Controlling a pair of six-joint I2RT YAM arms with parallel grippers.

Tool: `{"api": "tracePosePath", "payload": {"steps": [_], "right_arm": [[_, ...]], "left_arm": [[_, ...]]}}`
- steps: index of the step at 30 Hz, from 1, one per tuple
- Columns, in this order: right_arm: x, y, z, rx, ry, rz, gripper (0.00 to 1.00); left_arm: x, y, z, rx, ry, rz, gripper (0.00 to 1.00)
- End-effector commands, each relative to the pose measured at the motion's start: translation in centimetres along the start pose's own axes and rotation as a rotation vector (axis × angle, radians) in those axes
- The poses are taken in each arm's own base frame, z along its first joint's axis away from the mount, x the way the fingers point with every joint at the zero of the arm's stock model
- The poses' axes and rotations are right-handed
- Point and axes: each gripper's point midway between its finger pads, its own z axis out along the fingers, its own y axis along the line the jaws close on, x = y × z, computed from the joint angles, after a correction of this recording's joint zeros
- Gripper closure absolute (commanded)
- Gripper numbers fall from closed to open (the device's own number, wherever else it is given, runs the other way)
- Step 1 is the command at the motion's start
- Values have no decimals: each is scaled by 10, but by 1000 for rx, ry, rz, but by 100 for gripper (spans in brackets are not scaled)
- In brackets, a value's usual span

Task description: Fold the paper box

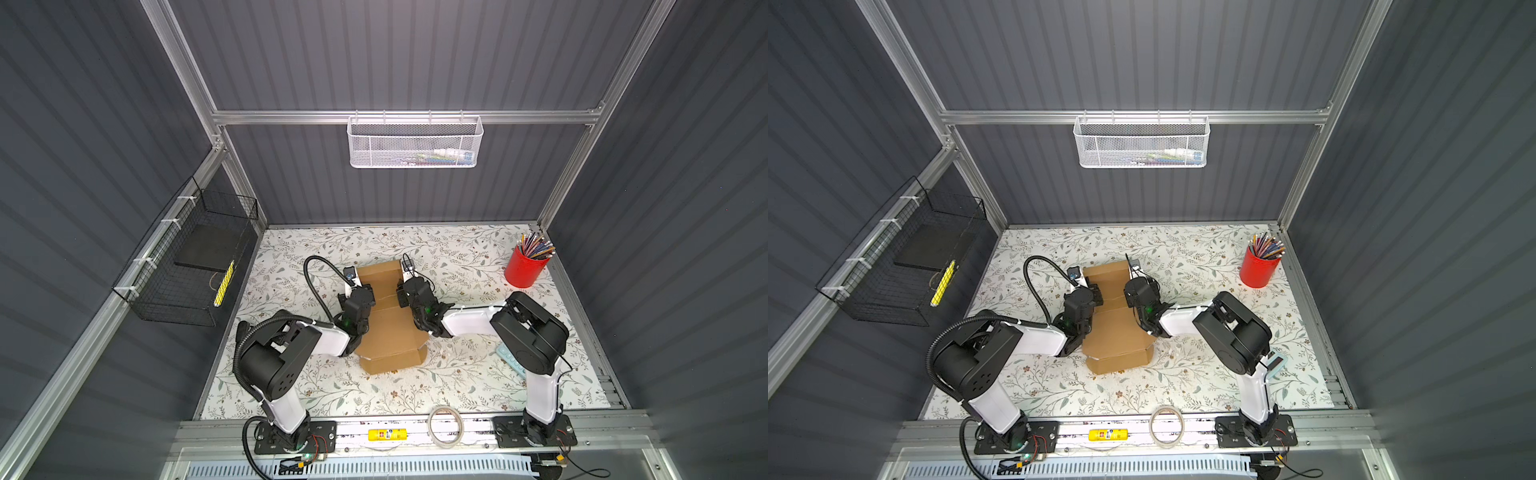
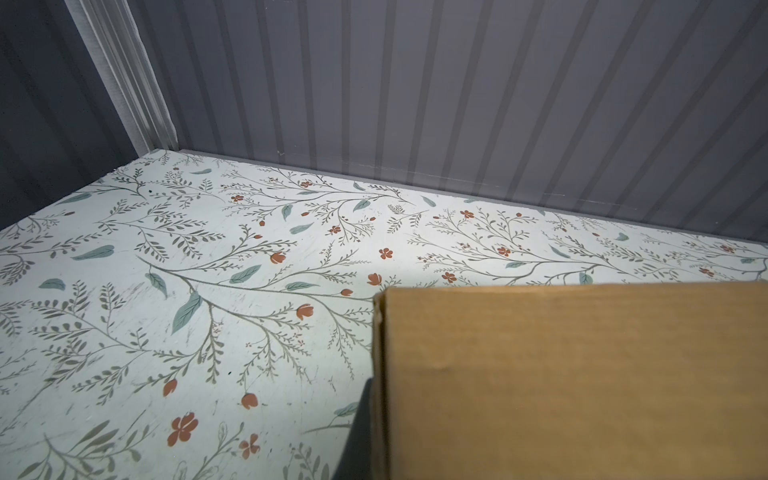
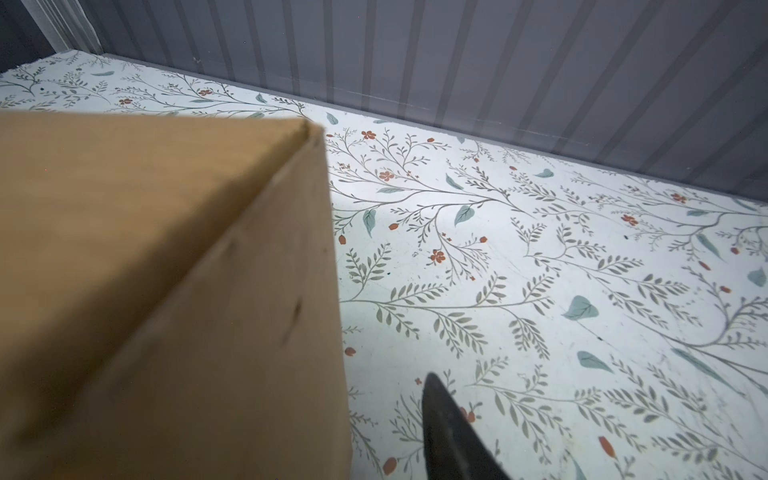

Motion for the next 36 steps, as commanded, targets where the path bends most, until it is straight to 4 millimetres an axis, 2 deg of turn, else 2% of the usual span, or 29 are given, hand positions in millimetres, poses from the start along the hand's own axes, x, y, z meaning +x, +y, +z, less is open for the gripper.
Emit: {"api": "tracePosePath", "payload": {"steps": [1, 11, 17, 36], "right_arm": [[-33, -7, -6, 32, -77, 16, 56], [-52, -2, -6, 13, -105, 2, 56], [-57, 2, -3, 3, -107, -8, 58], [-60, 5, -2, -3, -109, -7, 84]], "left_arm": [[44, 19, -1, -51, 125, 114, 100], [48, 19, 0, -47, 133, 121, 100], [47, 19, 0, -45, 132, 123, 100], [43, 16, 1, -42, 128, 123, 100]]}}
